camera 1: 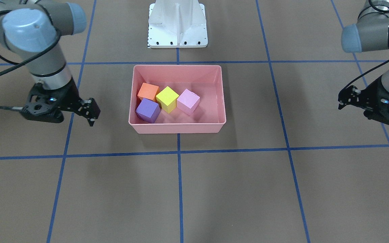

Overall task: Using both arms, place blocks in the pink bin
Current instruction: 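Carry the purple cube into the bin with the right gripper and release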

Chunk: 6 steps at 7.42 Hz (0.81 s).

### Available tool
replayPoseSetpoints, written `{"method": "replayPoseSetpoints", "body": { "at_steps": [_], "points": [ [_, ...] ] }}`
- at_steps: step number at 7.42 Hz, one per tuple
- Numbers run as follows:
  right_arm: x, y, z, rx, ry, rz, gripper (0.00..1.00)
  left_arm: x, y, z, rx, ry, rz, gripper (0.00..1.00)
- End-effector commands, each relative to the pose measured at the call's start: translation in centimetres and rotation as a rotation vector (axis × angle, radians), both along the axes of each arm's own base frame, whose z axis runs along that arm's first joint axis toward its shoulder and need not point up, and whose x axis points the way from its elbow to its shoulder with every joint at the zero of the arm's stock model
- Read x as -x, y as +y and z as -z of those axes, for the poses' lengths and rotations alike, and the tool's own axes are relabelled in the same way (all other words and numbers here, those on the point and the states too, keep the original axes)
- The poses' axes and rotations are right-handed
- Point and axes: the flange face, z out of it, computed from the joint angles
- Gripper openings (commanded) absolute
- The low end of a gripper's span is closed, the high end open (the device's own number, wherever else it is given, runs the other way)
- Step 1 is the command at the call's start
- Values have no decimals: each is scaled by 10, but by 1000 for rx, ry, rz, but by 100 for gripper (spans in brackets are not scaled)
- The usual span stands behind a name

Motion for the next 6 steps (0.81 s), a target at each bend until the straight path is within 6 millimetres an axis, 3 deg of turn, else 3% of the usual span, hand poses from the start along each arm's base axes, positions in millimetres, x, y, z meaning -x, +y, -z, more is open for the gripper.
{"method": "replayPoseSetpoints", "body": {
  "at_steps": [1, 3, 4, 5, 6],
  "points": [
    [-98, -19, -83, -31, 66, 123, 100, 44, 8, -55, 79, -48, 72, 100],
    [-191, -34, -161, -18, 55, 224, 100, 93, 10, -114, 15, -40, 86, 100],
    [-233, -30, -198, -32, 55, 279, 100, 140, 9, -147, 11, -43, 86, 100],
    [-270, -22, -234, -40, 65, 319, 100, 167, 11, -165, 19, -50, 96, 100],
    [-294, -17, -262, -36, 48, 348, 100, 176, 12, -167, 29, -42, 110, 100]
  ]
}}
